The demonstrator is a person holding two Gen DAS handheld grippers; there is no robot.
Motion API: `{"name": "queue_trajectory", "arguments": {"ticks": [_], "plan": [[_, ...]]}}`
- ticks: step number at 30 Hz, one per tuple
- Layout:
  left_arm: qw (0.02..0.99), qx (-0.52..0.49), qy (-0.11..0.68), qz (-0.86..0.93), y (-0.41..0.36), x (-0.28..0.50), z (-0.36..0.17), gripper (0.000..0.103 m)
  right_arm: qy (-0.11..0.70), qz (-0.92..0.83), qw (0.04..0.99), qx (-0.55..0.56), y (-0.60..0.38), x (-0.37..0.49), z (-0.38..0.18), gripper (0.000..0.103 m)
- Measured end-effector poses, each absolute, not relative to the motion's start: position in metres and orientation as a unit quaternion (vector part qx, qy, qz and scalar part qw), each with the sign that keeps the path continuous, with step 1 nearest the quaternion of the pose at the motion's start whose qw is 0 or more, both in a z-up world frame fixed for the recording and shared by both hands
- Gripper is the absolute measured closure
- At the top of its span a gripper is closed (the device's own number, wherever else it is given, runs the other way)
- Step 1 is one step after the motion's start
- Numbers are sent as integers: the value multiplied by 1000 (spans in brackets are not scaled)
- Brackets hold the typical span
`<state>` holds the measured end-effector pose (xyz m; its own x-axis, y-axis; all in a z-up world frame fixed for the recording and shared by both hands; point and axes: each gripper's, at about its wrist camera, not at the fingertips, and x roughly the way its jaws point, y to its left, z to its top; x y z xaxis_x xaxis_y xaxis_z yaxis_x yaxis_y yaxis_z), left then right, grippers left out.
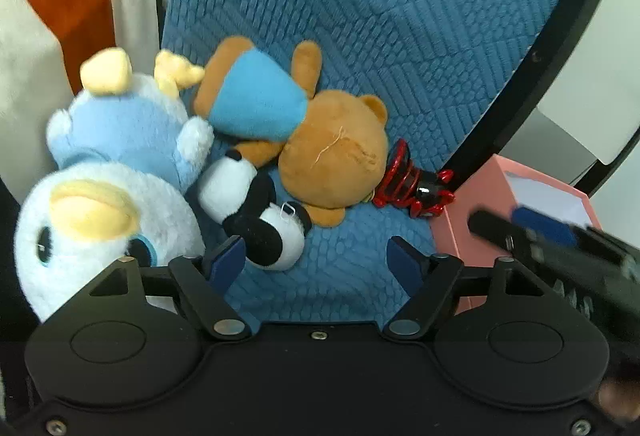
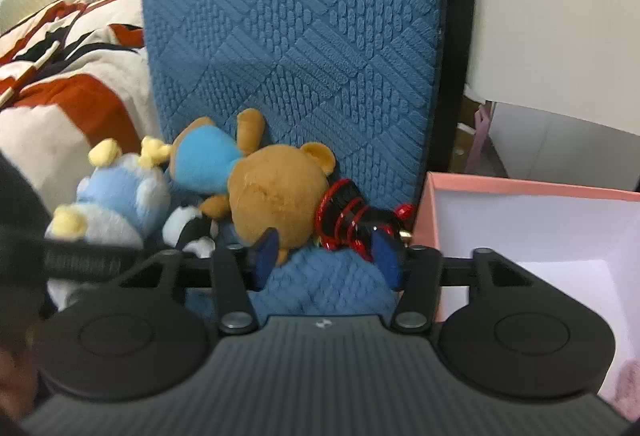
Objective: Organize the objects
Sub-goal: 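Close right tool on red-black toy figure while left tool grasps panda plush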
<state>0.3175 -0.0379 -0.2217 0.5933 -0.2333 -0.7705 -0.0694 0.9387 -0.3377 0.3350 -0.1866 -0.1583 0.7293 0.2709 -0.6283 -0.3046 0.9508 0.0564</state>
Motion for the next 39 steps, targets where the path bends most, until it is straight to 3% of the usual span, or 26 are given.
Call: {"name": "queue_trajectory", "arguments": {"ticks": [9, 25, 30, 32, 34, 39], "plan": [[875, -144, 463, -17, -44, 337, -235, 29, 372, 143, 917, -22, -158, 394, -185, 67], [879, -40, 475, 21, -69, 364, -257, 29, 402, 112, 908, -31, -151, 452, -216, 66], [877, -19, 478, 28, -71, 370, -264, 39, 411, 101, 905, -39, -147, 454, -215, 66], [878, -14, 477, 33, -70, 370, -264, 51, 416, 99, 903, -38, -148, 455, -216, 65], [879, -18, 475, 35, -67, 370, -264, 56, 419, 101, 902, -38, -149, 456, -217, 64], [879, -31, 474, 29, -61, 369, -261, 60, 415, 109, 902, -58, -149, 451, -219, 64]]}}
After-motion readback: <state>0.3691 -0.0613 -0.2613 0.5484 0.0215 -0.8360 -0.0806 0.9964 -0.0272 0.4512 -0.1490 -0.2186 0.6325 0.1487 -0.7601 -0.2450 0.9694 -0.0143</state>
